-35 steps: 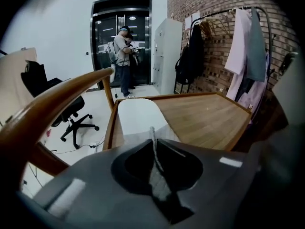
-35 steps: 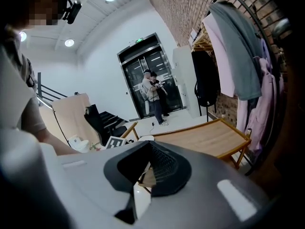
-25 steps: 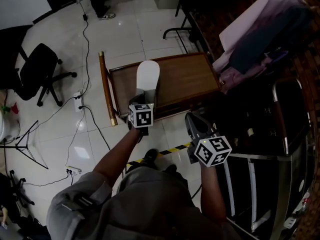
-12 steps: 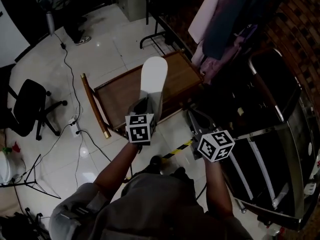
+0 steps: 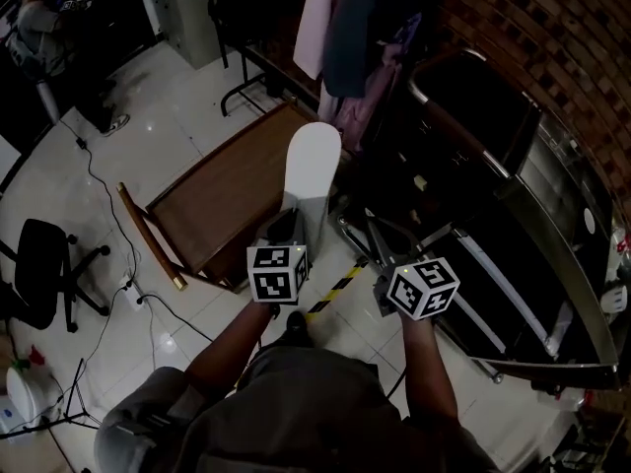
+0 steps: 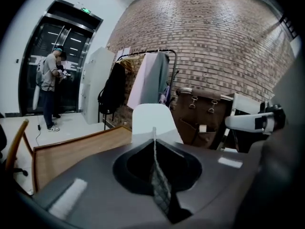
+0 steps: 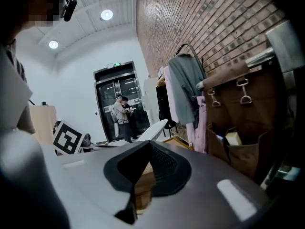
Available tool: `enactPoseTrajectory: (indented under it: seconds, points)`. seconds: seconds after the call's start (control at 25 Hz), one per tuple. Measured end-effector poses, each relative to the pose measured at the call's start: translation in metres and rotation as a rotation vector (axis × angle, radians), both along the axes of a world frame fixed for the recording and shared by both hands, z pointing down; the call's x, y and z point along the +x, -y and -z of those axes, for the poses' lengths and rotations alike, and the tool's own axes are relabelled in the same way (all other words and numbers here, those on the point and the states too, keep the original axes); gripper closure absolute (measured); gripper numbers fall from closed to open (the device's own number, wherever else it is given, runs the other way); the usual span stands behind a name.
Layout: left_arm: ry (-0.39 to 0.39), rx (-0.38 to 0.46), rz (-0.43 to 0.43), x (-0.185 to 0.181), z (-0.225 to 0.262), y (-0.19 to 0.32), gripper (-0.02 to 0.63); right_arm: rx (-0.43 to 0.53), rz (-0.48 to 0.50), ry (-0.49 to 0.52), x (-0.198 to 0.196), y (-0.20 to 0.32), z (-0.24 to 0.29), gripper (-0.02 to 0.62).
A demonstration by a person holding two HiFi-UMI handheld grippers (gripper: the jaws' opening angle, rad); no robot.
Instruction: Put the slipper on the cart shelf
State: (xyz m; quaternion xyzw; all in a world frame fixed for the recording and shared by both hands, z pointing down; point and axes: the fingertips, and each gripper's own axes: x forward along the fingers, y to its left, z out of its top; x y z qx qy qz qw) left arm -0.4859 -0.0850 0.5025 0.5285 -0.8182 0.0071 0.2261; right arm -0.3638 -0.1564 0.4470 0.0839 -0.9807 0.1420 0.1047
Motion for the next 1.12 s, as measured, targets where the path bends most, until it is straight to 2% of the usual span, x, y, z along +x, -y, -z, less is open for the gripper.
enactPoseTrajectory:
  seconds: [0.36,0.88,1.12]
  points:
    - [-0.001,0.001,-0.155,0.133,0.011,0.037,0.591,-0.007,-0.156,0.029,0.136,0.026,0.01,0.597]
    - [-0.011,-0.045,-0.392,0.366,0.003,0.068,0.591,-0.021,-0.355,0.051,0.369,0.032,0.008,0.597]
    - [-0.014,-0.085,-0.513,0.438,0.001,0.101,0.591,-0.044,-0.501,0.075,0.455,0.042,0.009,0.597]
